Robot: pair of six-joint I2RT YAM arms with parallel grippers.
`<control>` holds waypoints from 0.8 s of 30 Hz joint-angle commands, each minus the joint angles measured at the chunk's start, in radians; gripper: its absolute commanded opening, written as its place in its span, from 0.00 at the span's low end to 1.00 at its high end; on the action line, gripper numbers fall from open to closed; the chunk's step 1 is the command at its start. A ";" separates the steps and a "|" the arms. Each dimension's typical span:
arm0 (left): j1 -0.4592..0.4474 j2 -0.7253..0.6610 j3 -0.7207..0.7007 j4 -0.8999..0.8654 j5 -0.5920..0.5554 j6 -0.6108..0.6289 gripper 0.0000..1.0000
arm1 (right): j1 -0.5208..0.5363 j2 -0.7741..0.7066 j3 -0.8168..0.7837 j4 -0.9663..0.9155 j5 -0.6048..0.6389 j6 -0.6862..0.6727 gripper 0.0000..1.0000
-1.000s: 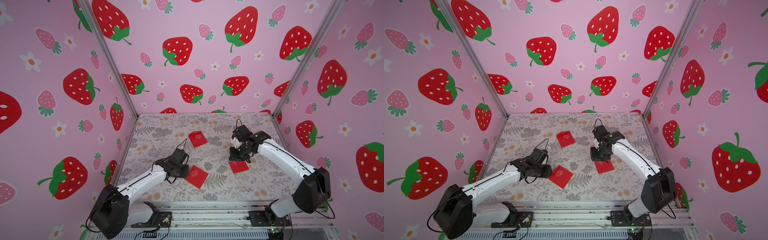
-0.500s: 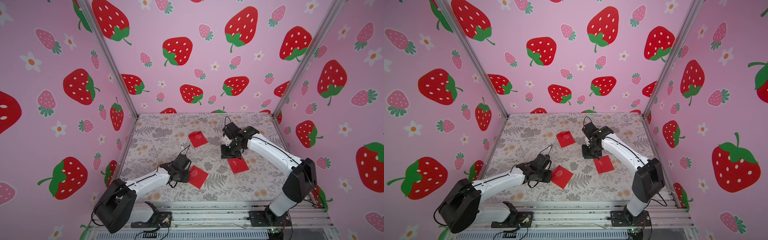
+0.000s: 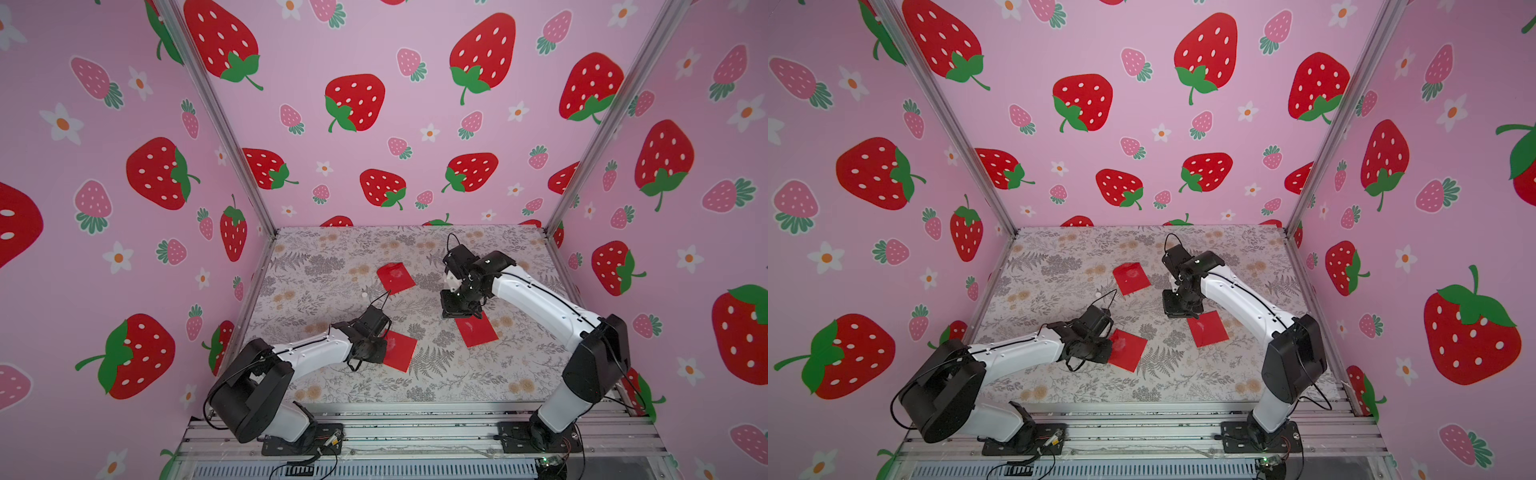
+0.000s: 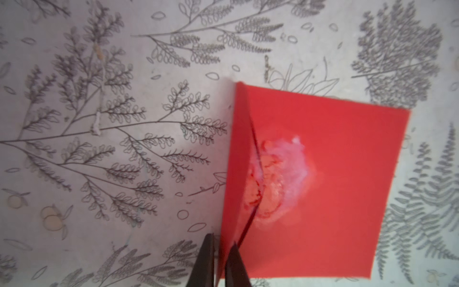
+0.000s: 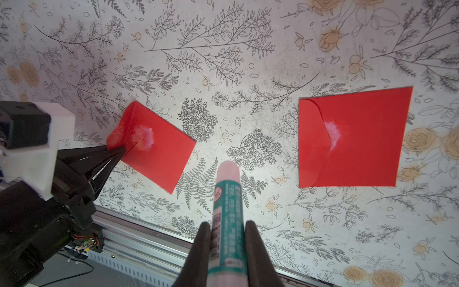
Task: Seal the envelope with a glue stick
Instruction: Apply the envelope at the center of the board.
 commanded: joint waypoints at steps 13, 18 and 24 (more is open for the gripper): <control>-0.195 0.141 0.097 0.172 0.116 -0.134 0.08 | 0.022 -0.040 -0.093 0.025 -0.031 0.028 0.00; -0.210 0.146 0.099 0.125 0.076 -0.153 0.17 | 0.056 -0.028 -0.119 0.050 -0.048 0.057 0.00; -0.215 0.131 0.077 0.110 0.064 -0.164 0.20 | 0.097 0.022 -0.099 0.063 -0.053 0.080 0.00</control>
